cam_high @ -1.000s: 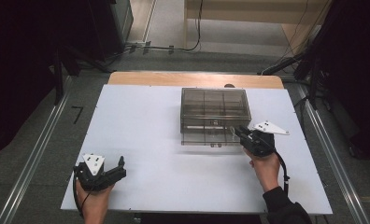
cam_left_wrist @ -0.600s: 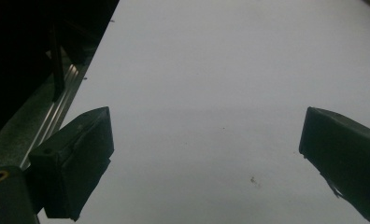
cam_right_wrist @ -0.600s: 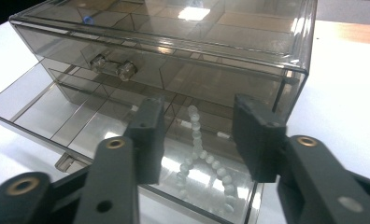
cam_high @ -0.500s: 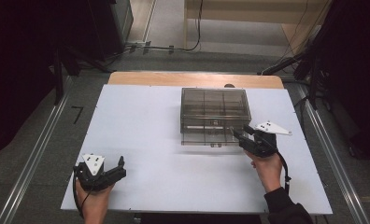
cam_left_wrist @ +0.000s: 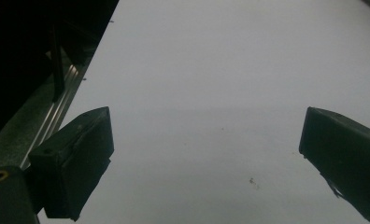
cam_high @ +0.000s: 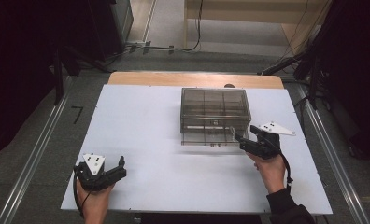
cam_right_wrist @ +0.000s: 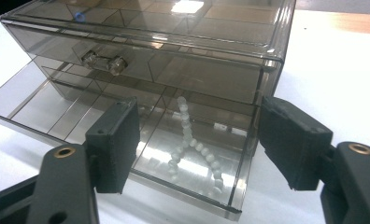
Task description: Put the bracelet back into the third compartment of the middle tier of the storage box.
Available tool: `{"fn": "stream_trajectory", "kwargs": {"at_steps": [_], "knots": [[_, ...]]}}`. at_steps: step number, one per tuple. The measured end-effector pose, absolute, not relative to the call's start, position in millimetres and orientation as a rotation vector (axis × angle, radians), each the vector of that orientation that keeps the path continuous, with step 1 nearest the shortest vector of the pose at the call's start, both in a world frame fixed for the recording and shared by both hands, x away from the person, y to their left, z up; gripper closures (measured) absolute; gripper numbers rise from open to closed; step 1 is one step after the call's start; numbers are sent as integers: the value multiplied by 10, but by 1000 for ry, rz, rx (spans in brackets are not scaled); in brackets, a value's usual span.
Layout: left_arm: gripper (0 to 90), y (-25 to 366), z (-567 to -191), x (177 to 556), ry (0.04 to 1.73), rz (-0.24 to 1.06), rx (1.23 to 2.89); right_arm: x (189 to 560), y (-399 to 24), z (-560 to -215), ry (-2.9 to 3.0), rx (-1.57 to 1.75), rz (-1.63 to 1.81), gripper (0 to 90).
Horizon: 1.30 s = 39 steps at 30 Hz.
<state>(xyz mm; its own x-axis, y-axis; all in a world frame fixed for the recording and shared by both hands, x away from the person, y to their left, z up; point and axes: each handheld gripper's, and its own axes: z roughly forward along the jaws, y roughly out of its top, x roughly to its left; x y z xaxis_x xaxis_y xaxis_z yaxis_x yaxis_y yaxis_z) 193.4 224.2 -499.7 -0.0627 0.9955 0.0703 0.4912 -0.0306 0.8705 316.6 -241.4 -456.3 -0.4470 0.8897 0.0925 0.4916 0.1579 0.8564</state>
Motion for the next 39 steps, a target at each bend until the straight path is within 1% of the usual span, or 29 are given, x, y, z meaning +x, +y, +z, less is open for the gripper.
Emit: {"fn": "stream_trajectory", "kwargs": {"at_steps": [12, 16, 39], "knots": [[38, 2238, -4995, 1937, 1615, 1017, 1586, 3106, -2412, -4530, 2028, 1304, 1206, 206], [38, 2234, -4997, 1938, 1614, 1020, 1584, 3095, -2421, -4528, 2023, 1309, 1194, 196], [38, 2230, -4999, 1938, 1616, 1018, 1587, 3001, -2595, -4499, 1980, 1339, 1187, 191]]}}
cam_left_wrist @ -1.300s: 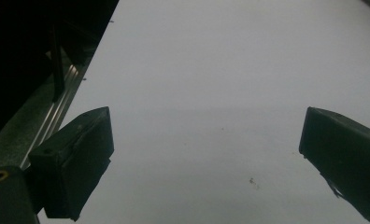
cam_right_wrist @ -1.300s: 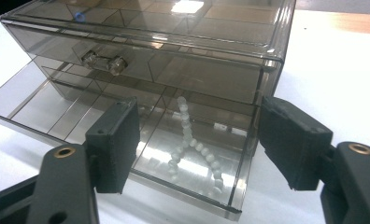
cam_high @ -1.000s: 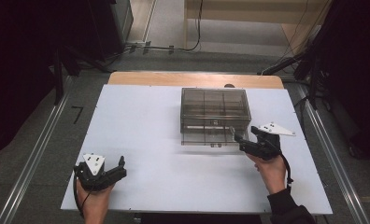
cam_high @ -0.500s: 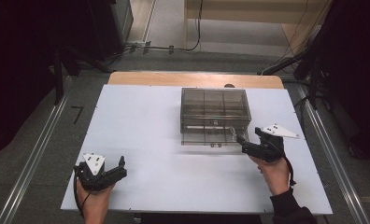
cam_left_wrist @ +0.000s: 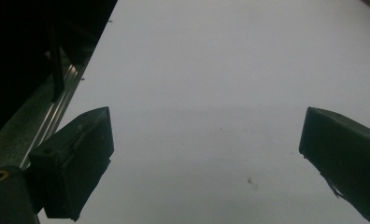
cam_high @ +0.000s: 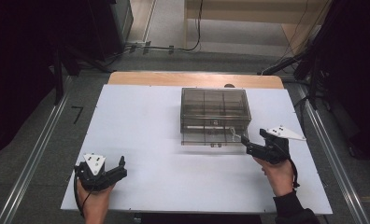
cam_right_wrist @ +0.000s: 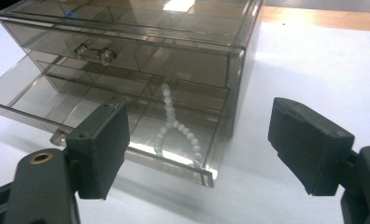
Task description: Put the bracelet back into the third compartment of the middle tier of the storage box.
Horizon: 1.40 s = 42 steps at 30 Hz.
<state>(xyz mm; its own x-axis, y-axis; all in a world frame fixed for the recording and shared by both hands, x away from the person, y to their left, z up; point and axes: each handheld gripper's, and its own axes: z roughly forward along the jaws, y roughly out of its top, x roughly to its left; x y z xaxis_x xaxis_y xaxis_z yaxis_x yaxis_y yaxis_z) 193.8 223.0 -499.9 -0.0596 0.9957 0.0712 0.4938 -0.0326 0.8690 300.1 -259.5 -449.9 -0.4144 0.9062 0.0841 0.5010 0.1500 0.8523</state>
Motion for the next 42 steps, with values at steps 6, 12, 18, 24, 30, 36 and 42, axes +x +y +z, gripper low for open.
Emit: {"fn": "stream_trajectory", "kwargs": {"at_steps": [6, 12, 18, 24, 30, 36, 42], "knots": [[38, 2231, -4999, 1939, 1616, 1017, 1584, 2961, -2700, -4515, 1958, 1353, 1184, 191], [38, 2228, -4998, 1938, 1614, 1018, 1583, 2912, -2824, -4544, 1941, 1378, 1167, 192], [38, 2225, -4995, 1938, 1613, 1019, 1584, 2881, -2925, -4575, 1928, 1401, 1153, 193], [38, 2230, -4993, 1934, 1613, 1019, 1582, 2845, -3003, -4604, 1921, 1419, 1150, 193], [38, 2231, -4991, 1933, 1612, 1019, 1583, 2772, -3081, -4635, 1920, 1426, 1135, 193], [37, 2227, -4990, 1931, 1612, 1018, 1583, 2725, -3155, -4679, 1919, 1445, 1113, 194], [38, 2226, -4990, 1931, 1612, 1019, 1582, 2688, -3209, -4693, 1913, 1451, 1099, 194]]}}
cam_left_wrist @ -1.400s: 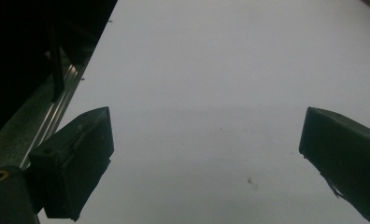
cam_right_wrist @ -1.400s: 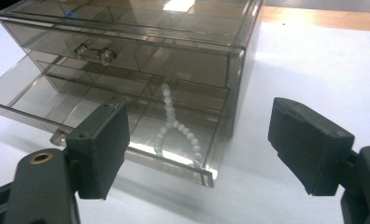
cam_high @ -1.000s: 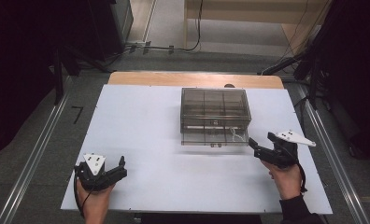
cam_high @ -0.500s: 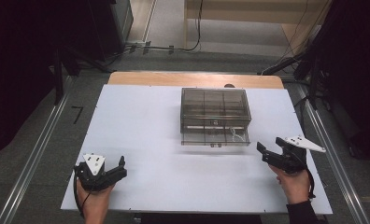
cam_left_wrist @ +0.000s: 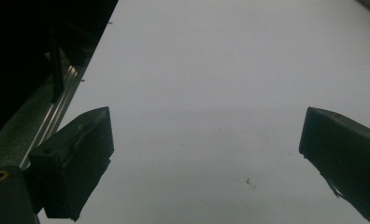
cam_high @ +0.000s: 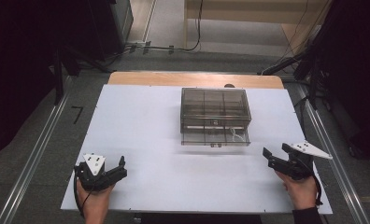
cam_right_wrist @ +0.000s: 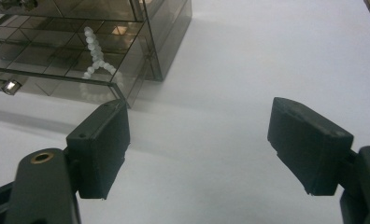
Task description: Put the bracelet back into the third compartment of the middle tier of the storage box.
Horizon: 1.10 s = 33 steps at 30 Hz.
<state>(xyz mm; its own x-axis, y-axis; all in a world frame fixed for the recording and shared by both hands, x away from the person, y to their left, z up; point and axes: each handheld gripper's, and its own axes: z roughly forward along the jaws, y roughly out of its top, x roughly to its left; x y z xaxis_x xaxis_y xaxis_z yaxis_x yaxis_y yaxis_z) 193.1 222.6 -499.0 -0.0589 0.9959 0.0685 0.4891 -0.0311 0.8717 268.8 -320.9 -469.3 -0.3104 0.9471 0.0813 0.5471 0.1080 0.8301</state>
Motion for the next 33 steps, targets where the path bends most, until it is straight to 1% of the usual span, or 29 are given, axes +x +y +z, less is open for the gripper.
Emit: {"fn": "stream_trajectory", "kwargs": {"at_steps": [13, 33], "knots": [[38, 2222, -4985, 1927, 1611, 1021, 1581, 2560, -3258, -4732, 1916, 1438, 1064, 196], [38, 2220, -4984, 1926, 1610, 1022, 1581, 2446, -3218, -4753, 1943, 1419, 1061, 196]]}}
